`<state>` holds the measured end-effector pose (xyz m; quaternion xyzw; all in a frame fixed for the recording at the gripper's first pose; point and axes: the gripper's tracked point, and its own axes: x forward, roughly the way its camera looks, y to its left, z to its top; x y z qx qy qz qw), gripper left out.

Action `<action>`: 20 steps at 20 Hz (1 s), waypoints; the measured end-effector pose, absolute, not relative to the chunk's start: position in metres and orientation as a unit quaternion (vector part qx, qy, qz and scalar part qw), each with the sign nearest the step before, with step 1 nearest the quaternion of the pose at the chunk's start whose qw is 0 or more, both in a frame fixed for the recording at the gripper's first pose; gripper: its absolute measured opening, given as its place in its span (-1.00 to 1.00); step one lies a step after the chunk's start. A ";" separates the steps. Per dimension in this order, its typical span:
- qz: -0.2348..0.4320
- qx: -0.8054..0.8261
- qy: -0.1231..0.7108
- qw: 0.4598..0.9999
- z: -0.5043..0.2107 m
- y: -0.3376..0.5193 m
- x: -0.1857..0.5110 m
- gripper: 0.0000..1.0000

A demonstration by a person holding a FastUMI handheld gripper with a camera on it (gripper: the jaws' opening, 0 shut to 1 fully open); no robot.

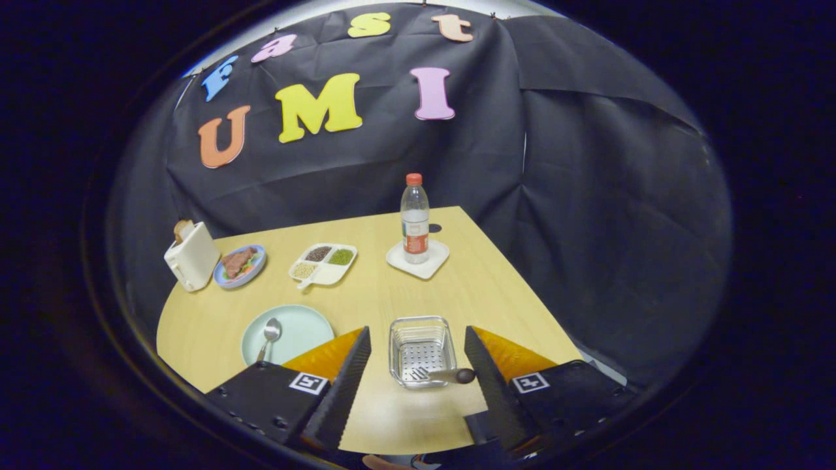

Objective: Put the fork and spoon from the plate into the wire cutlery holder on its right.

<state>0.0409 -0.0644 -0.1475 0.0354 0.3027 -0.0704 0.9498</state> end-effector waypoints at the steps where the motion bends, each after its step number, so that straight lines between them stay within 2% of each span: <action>1: -0.069 0.034 0.296 0.952 -0.144 -0.060 0.041 0.87; 3: -0.071 0.029 0.283 0.956 -0.138 -0.052 0.042 0.95; 11: -0.045 0.010 0.250 0.967 -0.129 0.012 0.043 0.95; 20: 0.009 0.010 0.301 0.954 -0.182 0.103 0.057 0.95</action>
